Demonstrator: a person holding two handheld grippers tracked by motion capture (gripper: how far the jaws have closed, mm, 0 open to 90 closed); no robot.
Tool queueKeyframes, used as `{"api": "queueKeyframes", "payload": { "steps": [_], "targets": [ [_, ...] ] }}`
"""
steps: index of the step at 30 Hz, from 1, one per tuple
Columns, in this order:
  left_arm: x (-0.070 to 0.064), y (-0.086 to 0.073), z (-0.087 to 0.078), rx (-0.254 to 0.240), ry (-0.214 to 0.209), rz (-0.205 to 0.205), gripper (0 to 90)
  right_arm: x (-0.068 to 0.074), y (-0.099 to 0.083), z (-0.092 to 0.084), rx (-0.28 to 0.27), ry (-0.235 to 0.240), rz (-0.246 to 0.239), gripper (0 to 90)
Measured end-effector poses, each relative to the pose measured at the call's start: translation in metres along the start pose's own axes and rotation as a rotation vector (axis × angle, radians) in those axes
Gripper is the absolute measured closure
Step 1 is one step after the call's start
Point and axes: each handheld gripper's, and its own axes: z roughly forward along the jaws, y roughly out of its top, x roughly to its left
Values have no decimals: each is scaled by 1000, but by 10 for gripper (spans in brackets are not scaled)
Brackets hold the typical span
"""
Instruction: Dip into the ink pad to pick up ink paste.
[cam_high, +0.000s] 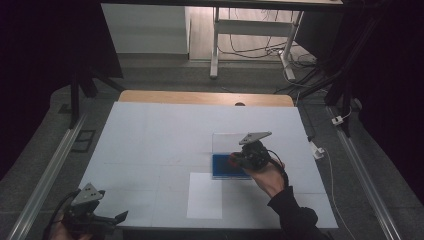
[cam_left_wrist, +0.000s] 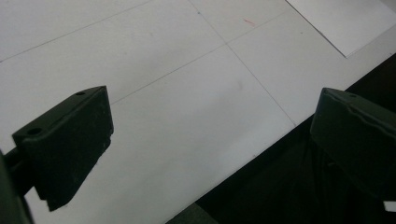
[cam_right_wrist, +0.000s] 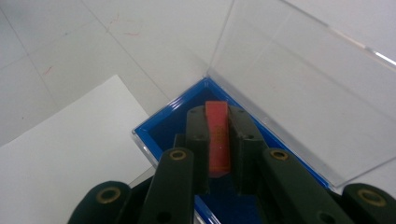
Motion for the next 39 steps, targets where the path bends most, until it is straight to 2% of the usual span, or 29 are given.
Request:
{"api": "queueKeyframes", "payload": {
  "steps": [4,6,11,19,22,24,29,34,35,38,39],
  "targets": [
    [0,0,0,0,0,-2,0,2,1,5,11,5,-7,801],
    [0,0,0,0,0,-1,0,4,0,11,38,10,-31,801],
    [0,0,0,0,-1,1,0,5,-1,19,60,4,-55,801],
    [0,0,0,0,-3,0,0,4,-3,28,95,-10,-58,802],
    [0,0,0,0,-3,1,0,3,-3,28,97,-9,-56,803],
    [1,0,0,0,-4,-2,0,2,-4,29,97,-8,-36,805],
    [0,0,0,3,-4,-5,0,4,-3,30,102,-18,-34,807],
    [0,0,1,9,-4,-5,0,14,-1,32,116,-57,-83,808],
    [0,0,1,10,-4,-5,0,19,-1,33,123,-81,-112,807],
    [0,1,1,11,-1,-3,0,22,0,33,129,-95,-128,807],
    [0,1,1,12,-1,-3,0,20,-1,33,124,-89,-116,807]
  ]
}}
